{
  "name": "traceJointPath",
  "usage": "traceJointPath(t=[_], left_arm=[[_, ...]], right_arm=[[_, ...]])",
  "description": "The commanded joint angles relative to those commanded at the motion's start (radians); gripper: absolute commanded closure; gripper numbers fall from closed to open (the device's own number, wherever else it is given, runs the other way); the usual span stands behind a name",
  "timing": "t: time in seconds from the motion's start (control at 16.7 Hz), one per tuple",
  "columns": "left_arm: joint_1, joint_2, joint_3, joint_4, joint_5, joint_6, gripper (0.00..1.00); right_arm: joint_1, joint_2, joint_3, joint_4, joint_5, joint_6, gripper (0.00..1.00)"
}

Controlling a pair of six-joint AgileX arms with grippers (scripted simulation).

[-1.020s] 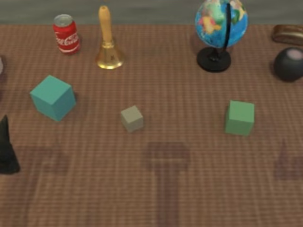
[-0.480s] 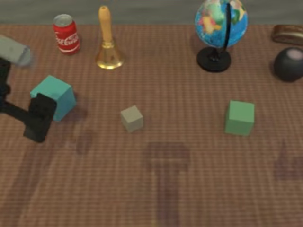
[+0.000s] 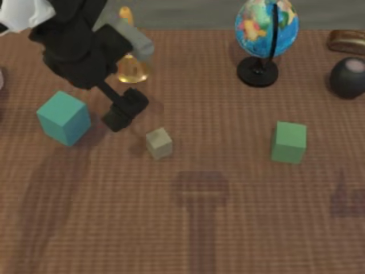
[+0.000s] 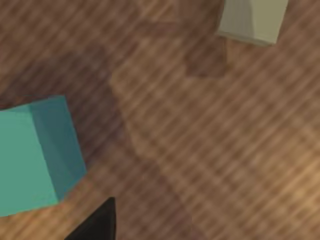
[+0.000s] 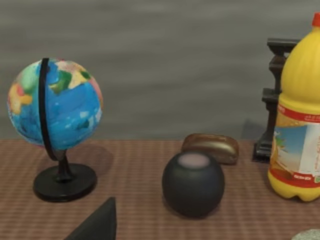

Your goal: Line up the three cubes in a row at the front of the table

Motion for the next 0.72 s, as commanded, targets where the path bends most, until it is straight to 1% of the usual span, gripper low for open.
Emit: traceJointPath(t=[0.24,0.42,0.54,0.72], left_arm=[[-0.053,0.332,0.293,-0.126,-0.013,0.071,0.0],[-0.079,0.497,0.448,-0.177,-0.022,0.106,0.0],[-0.088,0.557,0.507,-0.194,-0.026,0.119,0.0],[-0.091,0.572,0.522,-0.197,-0.027,0.123,0.0]], right_arm=[[0.0,0.0,0.0,0.0,0.0,0.0,0.0],[0.0,0.0,0.0,0.0,0.0,0.0,0.0],[0.0,0.0,0.0,0.0,0.0,0.0,0.0],[0.0,0.0,0.0,0.0,0.0,0.0,0.0]])
